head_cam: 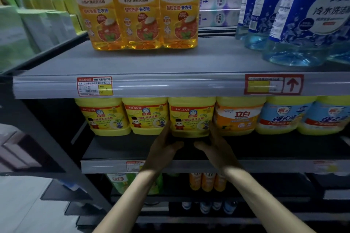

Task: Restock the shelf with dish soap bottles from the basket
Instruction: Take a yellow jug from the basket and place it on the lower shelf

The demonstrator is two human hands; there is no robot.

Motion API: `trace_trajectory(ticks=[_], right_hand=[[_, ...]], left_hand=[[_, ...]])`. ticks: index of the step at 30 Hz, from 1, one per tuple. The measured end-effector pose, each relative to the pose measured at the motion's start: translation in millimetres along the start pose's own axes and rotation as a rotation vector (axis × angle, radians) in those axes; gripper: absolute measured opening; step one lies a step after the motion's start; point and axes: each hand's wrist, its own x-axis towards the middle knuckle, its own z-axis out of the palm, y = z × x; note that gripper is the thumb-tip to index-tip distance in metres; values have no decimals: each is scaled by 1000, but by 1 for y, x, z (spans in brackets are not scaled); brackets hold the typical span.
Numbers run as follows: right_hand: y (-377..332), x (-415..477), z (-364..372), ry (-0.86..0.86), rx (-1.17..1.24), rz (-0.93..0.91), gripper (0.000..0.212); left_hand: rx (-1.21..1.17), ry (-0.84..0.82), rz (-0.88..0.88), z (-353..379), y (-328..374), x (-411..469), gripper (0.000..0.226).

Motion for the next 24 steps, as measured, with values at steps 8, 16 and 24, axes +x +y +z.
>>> trace_trajectory(ticks=[8, 16, 24], right_hand=[[4, 11, 1, -12, 74, -6, 91], [6, 11, -4, -52, 21, -5, 96], [1, -12, -10, -94, -300, 45, 73]], left_hand=[[46, -18, -4, 4, 9, 7, 77], [144, -7, -9, 0, 5, 11, 80], [406, -114, 26, -1, 3, -6, 74]])
